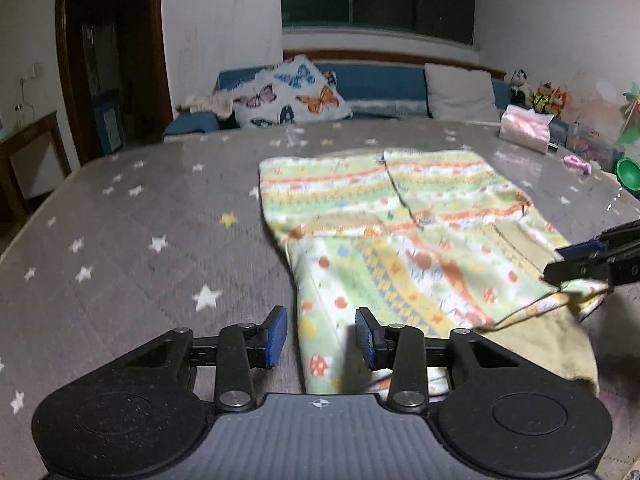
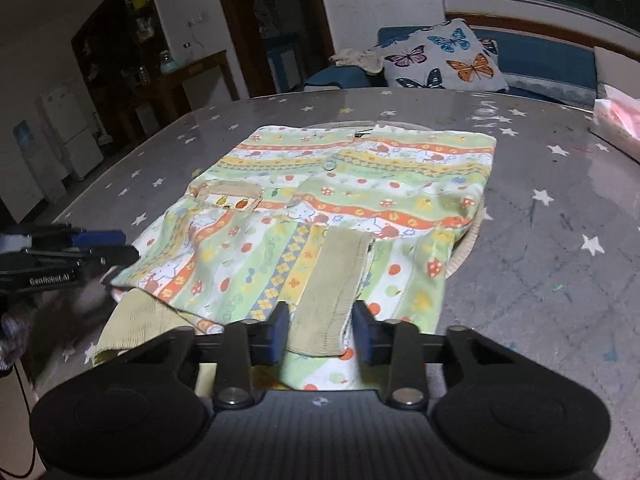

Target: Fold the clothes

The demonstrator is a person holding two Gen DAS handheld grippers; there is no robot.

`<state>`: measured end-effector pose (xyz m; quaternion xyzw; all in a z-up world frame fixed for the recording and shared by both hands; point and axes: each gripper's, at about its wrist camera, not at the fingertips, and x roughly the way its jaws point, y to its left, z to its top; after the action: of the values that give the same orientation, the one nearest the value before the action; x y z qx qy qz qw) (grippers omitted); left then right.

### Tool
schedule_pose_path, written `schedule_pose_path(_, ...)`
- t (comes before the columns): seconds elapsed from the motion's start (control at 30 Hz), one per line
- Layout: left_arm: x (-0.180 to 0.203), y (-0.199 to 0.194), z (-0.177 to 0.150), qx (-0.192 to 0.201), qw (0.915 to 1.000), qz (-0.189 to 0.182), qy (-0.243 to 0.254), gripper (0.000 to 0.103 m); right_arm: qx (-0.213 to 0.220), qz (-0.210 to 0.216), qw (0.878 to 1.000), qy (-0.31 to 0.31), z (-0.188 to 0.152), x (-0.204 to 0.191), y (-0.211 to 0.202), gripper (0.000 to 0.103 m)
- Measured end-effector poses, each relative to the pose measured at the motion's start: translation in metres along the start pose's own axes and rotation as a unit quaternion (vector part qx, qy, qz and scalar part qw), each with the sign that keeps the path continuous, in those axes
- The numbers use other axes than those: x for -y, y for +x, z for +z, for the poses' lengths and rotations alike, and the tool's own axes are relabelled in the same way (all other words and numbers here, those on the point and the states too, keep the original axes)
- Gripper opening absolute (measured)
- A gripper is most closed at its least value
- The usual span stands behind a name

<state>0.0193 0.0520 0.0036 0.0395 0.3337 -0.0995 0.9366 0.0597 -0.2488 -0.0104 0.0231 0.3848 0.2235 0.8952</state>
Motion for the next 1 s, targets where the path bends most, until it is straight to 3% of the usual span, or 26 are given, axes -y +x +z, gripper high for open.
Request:
schedule_pose_path(0.03, -0.001, 0.001, -0.001, -0.002, 1.0000, -0.004, -0.001, 0.020, 0.002, -0.003, 1.000, 0.004, 0.001, 0.000, -0.001, 0.008)
schedule_pose_path(0.07, -0.001, 0.000, -0.001, -0.002, 1.0000, -0.005, 0.000, 0.012, 0.003, -0.007, 1.000, 0.006, 0.002, 0.001, -0.003, 0.006)
schedule_pose_path(0.23, -0.001, -0.004, -0.004, 0.003, 0.9999, -0.003, 0.016, 0.003, 0.023, -0.015, 1.000, 0.008, 0.004, -0.003, -0.023, 0.004)
schedule_pose_path(0.43, -0.004, 0.000, -0.005, -0.007, 0.9993, 0.011, 0.035, 0.001, -0.011, -0.021, 1.000, 0.020, -0.006, 0.003, -0.012, 0.005)
schedule_pose_path(0.6, -0.005, -0.010, 0.006, 0.006, 0.9986, 0.011, 0.050, 0.002, 0.012, -0.032, 0.999, 0.006, 0.006, 0.000, -0.020, 0.010)
schedule_pose_path(0.7, 0.008, -0.007, 0.021, 0.022, 0.9983, -0.009, 0.053, 0.004, 0.023, -0.028, 0.999, 0.001, 0.016, -0.001, -0.021, 0.011)
schedule_pose_path(0.83, 0.030, 0.009, 0.038, 0.034, 0.9966, -0.039, 0.064, 0.005, 0.019, -0.007, 1.000, -0.014, 0.024, -0.007, -0.003, 0.027)
schedule_pose_path(1.0, 0.055, 0.035, 0.047, 0.023, 0.9933, -0.070, 0.089, 0.006, 0.016, -0.001, 1.000, -0.024, 0.029, -0.009, 0.021, 0.027)
